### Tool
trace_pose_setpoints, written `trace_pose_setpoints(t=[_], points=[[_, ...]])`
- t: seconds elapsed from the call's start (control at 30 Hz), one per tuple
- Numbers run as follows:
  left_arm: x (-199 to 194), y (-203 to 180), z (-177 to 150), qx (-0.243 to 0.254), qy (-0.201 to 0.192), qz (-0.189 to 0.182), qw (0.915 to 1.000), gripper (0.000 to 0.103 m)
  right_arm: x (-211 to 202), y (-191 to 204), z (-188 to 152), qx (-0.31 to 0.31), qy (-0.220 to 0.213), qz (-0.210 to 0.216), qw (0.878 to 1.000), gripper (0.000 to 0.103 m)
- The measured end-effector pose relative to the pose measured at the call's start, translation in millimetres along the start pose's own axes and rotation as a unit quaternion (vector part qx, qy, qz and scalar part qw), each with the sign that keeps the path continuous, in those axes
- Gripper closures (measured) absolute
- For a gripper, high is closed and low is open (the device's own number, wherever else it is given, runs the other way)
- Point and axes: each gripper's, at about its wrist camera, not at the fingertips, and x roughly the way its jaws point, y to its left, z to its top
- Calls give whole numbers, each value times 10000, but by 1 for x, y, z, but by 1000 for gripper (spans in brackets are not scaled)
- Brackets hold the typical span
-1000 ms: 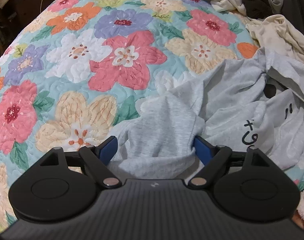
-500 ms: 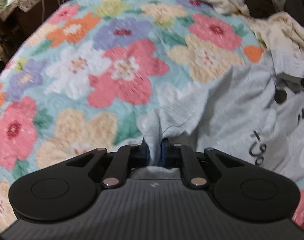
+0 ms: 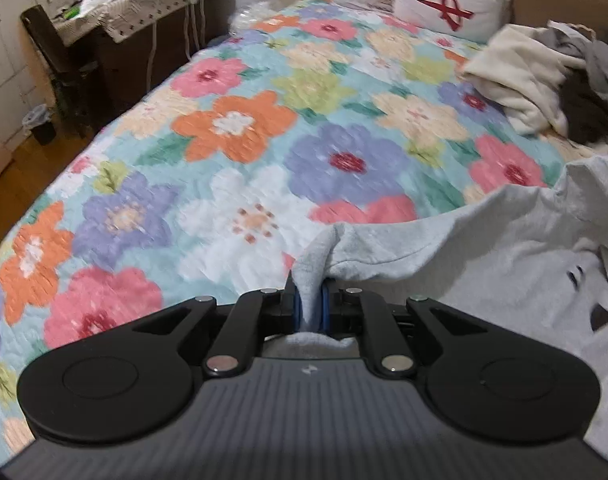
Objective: Fold clothes
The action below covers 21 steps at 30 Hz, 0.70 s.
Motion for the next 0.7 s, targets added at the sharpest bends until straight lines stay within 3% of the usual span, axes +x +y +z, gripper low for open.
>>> trace_pose_setpoints(t=[0.1,0.23,0.47,0.6,0.67,0.7], points=[[15,12,18,-74,32,72,9999,94,25,-1,25,-27,-27,-104,9999,100],[31,15,51,59,-118,379,9992,94,45,-11,68,53,-396,-544,9977,100],[38,20,117,70,-509,586,9970,94,73,-43,144,971,-825,-501,9906,100],[61,24,152,-93,-499,687,9963,94,101,-52,172,1385,-761,-414,9866,99],[83,25,162,-206,-231,697,9971,88,120,-50,176,1421,-534,-322,9879,91],[97,26,162,-271,3,702,9972,83,127,-47,171,1470,-419,-317,9877,75]])
